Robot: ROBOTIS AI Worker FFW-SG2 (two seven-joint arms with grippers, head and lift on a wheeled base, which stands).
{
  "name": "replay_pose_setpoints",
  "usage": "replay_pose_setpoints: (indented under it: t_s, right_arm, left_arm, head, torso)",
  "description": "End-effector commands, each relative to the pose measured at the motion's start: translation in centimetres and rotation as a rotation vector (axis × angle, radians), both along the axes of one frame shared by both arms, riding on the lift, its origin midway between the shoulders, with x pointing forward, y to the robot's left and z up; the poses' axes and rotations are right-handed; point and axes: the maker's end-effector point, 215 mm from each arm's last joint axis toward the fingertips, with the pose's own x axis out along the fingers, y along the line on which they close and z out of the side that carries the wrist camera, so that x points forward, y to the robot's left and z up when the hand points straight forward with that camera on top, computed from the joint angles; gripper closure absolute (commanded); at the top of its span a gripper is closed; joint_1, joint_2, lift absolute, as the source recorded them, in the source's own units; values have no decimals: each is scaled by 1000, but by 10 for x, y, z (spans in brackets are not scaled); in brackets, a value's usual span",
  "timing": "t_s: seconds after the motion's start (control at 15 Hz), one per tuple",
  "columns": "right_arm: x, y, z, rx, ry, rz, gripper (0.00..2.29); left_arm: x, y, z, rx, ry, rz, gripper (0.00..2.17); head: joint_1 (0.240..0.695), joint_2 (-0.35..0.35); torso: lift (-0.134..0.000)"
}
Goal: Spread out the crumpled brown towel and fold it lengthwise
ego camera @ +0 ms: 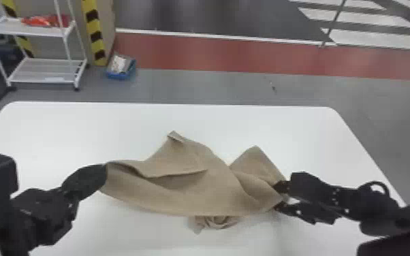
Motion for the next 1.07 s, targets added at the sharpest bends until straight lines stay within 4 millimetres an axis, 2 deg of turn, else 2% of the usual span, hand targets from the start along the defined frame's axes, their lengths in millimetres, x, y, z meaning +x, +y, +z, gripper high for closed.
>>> replay_pose_setpoints:
  t_s: [0.0, 0.13, 0.27, 0.4, 0.47, 0.53, 0.6, 0.67, 0.73, 1.0]
  right_arm:
    - [19, -22, 42, 85, -88, -51, 2074]
    - [40, -59, 104, 131, -207, -116, 2074]
    - [53, -80, 147, 127, -275, -143, 2071]
    - [56, -78, 167, 108, -288, -106, 2071]
    - [61, -73, 166, 86, -289, -101, 2061]
    - [71, -67, 149, 34, -285, -102, 2017]
    - [85, -69, 152, 14, -348, -121, 2010]
    - [99, -74, 172, 12, -449, -132, 2013]
    - [105, -79, 188, 25, -485, -151, 2010]
    - [93, -84, 251, 64, -588, -155, 2010]
  left_arm:
    - [4, 17, 4, 6, -10, 33, 1713]
    - [8, 40, 15, 5, -30, 70, 1713]
    - [10, 55, 19, 0, -37, 95, 1713]
    - [9, 61, 20, -5, -38, 105, 1713]
    - [9, 62, 20, -13, -38, 107, 1713]
    - [9, 63, 19, -12, -36, 110, 1713]
    - [9, 64, 19, -13, -35, 111, 1713]
    - [9, 67, 20, -9, -38, 115, 1713]
    - [7, 69, 17, -12, -22, 121, 1713]
    - [6, 78, 23, -22, -30, 134, 1713]
  head:
    - [695, -133]
    - [695, -130]
    - [695, -137]
    - [695, -148]
    - [695, -147]
    - [695, -145]
    - [695, -142]
    - [695, -134]
    - [695, -131]
    - [695, -125]
  torso:
    - [-124]
    - [-124]
    - [-124]
    - [-124]
    - [-124]
    - [-124]
    - [-124]
    - [-124]
    - [-124]
    - [-124]
